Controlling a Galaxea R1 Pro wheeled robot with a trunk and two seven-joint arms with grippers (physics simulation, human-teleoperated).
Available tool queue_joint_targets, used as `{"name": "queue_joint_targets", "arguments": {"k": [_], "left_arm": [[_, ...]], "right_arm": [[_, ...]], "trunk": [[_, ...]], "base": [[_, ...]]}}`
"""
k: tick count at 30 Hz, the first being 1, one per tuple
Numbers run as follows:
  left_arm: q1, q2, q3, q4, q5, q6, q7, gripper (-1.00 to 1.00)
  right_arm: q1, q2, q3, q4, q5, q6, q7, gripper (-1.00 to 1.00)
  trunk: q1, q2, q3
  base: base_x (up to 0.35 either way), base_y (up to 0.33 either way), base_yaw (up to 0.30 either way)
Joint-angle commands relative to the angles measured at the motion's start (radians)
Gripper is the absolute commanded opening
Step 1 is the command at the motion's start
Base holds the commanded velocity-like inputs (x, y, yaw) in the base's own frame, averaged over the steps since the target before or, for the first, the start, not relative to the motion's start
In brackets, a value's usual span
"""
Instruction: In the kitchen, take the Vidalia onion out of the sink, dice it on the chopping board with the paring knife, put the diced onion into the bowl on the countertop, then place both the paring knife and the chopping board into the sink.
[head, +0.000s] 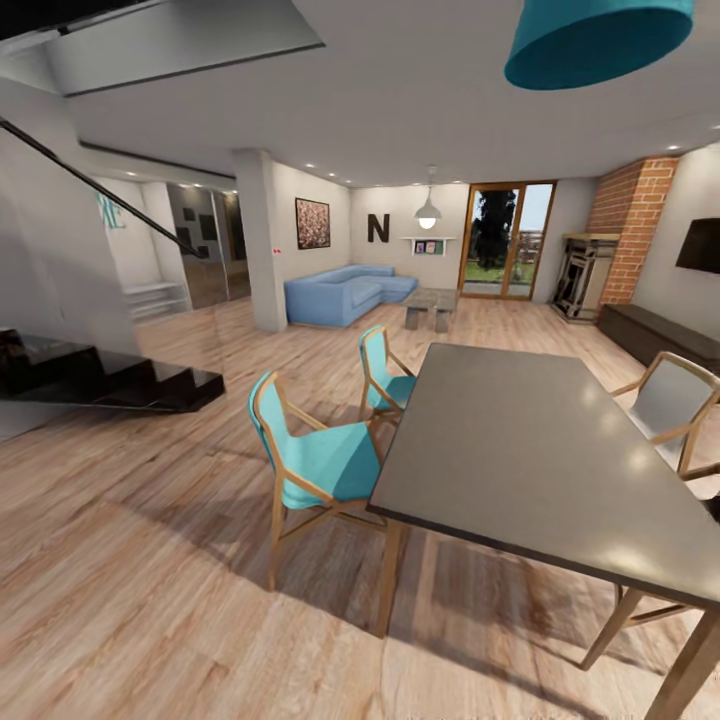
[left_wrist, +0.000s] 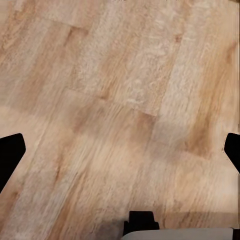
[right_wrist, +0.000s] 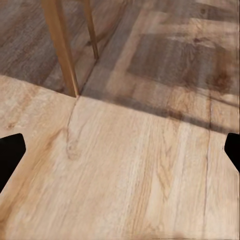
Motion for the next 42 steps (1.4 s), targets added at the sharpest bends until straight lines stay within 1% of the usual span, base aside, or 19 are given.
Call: {"name": "queue_joint_targets", "arguments": {"k": [1, 26, 37, 42], "left_arm": [[0.000, 0.000, 0.001, 0.000, 0.000, -0.003, 0.000, 1.00], [0.000, 0.001, 0.001, 0.000, -0.001, -0.003, 0.000, 1.00], [0.000, 0.001, 0.001, 0.000, -0.001, -0.003, 0.000, 1.00], [0.000, 0.000, 0.001, 0.000, -0.001, -0.003, 0.000, 1.00]], "right_arm": [[0.000, 0.000, 0.000, 0.000, -0.002, -0.002, 0.000, 1.00], [0.000, 0.000, 0.001, 0.000, -0.002, -0.002, 0.000, 1.00], [0.000, 0.000, 0.002, 0.000, -0.001, -0.002, 0.000, 1.00], [0.000, 0.000, 0.002, 0.000, -0.001, -0.002, 0.000, 1.00]], "trunk": [[0.000, 0.000, -0.001], [0.000, 0.000, -0.001], [0.000, 0.000, -0.001], [0.000, 0.000, -0.001]], "base": [[0.000, 0.000, -0.278], [0.000, 0.002, -0.278], [0.000, 0.243, -0.278], [0.000, 0.088, -0.278]]}}
